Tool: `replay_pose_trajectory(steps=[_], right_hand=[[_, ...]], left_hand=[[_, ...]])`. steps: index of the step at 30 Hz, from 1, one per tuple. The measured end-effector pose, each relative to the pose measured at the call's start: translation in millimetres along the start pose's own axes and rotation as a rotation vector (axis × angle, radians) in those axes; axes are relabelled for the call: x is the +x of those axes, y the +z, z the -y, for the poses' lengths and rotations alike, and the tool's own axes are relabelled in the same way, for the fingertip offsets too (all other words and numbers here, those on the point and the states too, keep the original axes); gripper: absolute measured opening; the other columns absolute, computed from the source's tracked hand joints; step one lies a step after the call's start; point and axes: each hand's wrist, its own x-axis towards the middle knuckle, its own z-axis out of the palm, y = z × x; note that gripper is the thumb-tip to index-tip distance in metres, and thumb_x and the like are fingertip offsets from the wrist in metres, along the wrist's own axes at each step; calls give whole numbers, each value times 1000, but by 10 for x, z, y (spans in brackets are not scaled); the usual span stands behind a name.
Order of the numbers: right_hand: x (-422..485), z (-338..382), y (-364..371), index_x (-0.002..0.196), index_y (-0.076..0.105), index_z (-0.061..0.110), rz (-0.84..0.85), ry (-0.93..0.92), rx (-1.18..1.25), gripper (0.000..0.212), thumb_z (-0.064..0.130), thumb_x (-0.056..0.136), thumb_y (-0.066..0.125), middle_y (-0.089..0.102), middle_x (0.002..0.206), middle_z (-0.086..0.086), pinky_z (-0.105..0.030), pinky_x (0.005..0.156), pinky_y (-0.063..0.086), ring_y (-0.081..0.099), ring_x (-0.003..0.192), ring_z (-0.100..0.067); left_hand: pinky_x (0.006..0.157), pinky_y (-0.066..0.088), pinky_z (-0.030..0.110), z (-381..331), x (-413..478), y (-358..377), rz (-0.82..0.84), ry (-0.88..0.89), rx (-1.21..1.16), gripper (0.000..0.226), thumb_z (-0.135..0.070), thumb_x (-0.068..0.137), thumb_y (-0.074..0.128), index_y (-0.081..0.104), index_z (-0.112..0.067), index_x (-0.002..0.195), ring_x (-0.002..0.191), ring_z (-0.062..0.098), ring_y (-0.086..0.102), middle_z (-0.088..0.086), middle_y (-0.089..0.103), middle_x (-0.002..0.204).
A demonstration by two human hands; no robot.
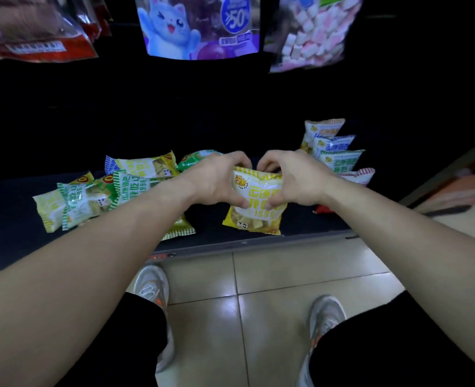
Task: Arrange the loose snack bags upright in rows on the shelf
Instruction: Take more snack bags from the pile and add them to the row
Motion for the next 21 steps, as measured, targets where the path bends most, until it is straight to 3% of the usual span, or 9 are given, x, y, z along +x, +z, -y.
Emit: replay_pose_trajectory(steps=[2, 4, 9, 13, 17, 21], right_hand=[[-130, -95, -42, 110, 56, 41, -36, 13, 26, 76, 47, 45, 94, 64, 107, 18, -40, 85, 53, 58, 106, -9], [-217, -185, -63, 114, 56, 40, -49, 33, 69, 79, 46, 45, 94, 64, 111, 18, -40, 89, 51, 56, 110, -9], [-315, -534, -149, 142, 40, 33, -125, 106, 67, 98, 45, 58, 91, 55, 135, 8, -44, 96, 49, 54, 120, -14], [-406, -1110, -214, 145, 38, 27, -129, 243, 52, 85, 51, 74, 79, 51, 140, 0, -36, 89, 43, 51, 124, -20], [-364, -1550, -274, 148, 36, 21, -77, 338, 20, 83, 50, 80, 74, 49, 144, -7, -41, 98, 46, 50, 128, -26], [-189, -1857, -259, 148, 35, 21, -18, 358, -11, 80, 51, 83, 71, 47, 144, -11, -45, 99, 46, 49, 127, -29]], left_hand=[[75, 44, 29, -127, 62, 48, -15, 35, 7, 89, -56, 50, 86, 49, -41, 129, 98, 11, 51, -11, 61, 102], [71, 40, 27, -223, 135, 103, -44, 38, 3, 83, -57, 51, 85, 53, -42, 126, 99, 12, 50, -10, 61, 102], [65, 41, 28, -392, 368, 343, -122, -22, 19, 76, -60, 54, 82, 57, -38, 123, 97, 15, 53, -8, 61, 97], [66, 51, 31, -417, 639, 495, -172, -100, 1, 79, -62, 54, 83, 58, -33, 124, 87, 15, 60, -6, 64, 97], [53, 41, 25, -422, 1041, 562, -257, -180, -17, 82, -61, 56, 84, 57, -30, 127, 74, 11, 56, -10, 55, 88], [62, 45, 28, -315, 1557, 677, -251, -266, -8, 82, -60, 56, 85, 57, -30, 127, 84, 16, 59, -3, 64, 98]])
